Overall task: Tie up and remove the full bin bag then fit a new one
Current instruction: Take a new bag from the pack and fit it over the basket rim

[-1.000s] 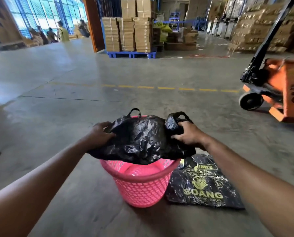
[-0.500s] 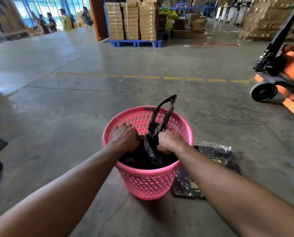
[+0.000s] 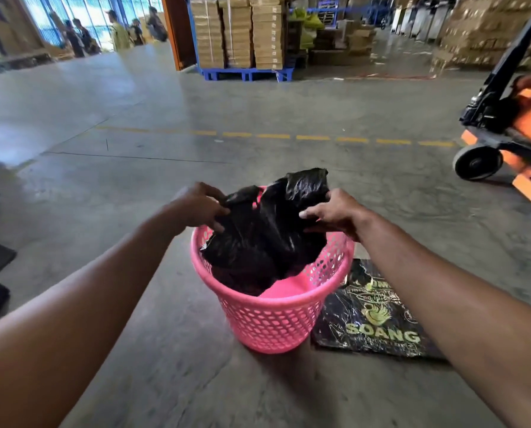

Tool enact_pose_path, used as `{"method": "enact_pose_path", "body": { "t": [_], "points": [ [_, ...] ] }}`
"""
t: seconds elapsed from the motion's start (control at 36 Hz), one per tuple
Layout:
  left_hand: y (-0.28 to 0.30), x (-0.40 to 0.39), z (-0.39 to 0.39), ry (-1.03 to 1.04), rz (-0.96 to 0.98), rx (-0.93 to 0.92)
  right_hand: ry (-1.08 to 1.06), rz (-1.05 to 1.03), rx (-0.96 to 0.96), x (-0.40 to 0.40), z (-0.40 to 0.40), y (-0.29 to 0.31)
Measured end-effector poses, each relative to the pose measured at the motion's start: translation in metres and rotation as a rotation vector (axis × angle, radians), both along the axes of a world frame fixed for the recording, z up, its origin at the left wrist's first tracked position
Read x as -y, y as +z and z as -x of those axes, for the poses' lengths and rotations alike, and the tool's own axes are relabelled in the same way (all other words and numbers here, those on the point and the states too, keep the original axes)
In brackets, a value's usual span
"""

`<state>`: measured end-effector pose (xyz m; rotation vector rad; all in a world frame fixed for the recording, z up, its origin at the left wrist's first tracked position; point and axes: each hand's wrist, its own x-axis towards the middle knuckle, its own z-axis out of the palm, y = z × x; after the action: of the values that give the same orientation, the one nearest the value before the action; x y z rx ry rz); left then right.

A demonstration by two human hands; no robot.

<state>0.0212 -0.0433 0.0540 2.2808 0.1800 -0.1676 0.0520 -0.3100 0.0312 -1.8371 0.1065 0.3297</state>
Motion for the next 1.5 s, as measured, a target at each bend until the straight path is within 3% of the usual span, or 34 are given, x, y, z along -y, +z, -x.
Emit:
{"method": "enact_pose_path", "body": {
  "t": [0.17,0.25,0.33,0.5,0.61,0.72,0.92,1.03,1.11,1.19,1.28,1.39,1.5],
  "points": [
    [0.009,-0.029,0.012,0.074,0.316,-0.008,0.003,-0.289,-0.070,0.037,0.000,0.006],
    [-0.003,-0.030,0.016,0.110,0.256,0.022,-0.094,-0.121,0.083,0.048,0.001,-0.002],
    [-0.002,-0.029,0.020,0.112,0.187,0.131,-0.027,0.139,0.327,0.059,0.009,-0.005],
    [0.011,-0.045,0.030,-0.066,0.100,0.346,0.061,0.128,0.453,0.087,0.016,0.004],
    [0.000,-0.051,0.042,-0.128,0.162,0.297,0.086,0.216,0.510,0.095,0.020,0.004],
    [-0.021,-0.046,0.064,-0.172,0.082,0.238,0.153,0.254,0.465,0.097,0.039,-0.013],
    [-0.043,-0.059,0.094,-0.159,-0.002,0.429,0.119,0.203,0.557,0.122,0.078,-0.043],
    [-0.062,-0.073,0.114,-0.171,-0.073,0.425,0.087,0.200,0.404,0.138,0.102,-0.071],
    [-0.081,-0.081,0.127,-0.164,0.037,0.204,0.073,0.279,0.216,0.147,0.109,-0.098],
    [-0.101,-0.084,0.143,-0.087,0.389,-0.036,0.009,0.004,-0.118,0.150,0.111,-0.119],
    [-0.117,-0.092,0.152,0.110,0.500,-0.019,-0.035,-0.270,-0.247,0.159,0.114,-0.123],
    [-0.113,-0.095,0.159,0.205,0.480,0.049,-0.210,-0.401,-0.197,0.186,0.105,-0.109],
    [-0.100,-0.068,0.167,0.149,0.464,0.118,-0.387,-0.322,-0.041,0.200,0.085,-0.073]
  ]
}}
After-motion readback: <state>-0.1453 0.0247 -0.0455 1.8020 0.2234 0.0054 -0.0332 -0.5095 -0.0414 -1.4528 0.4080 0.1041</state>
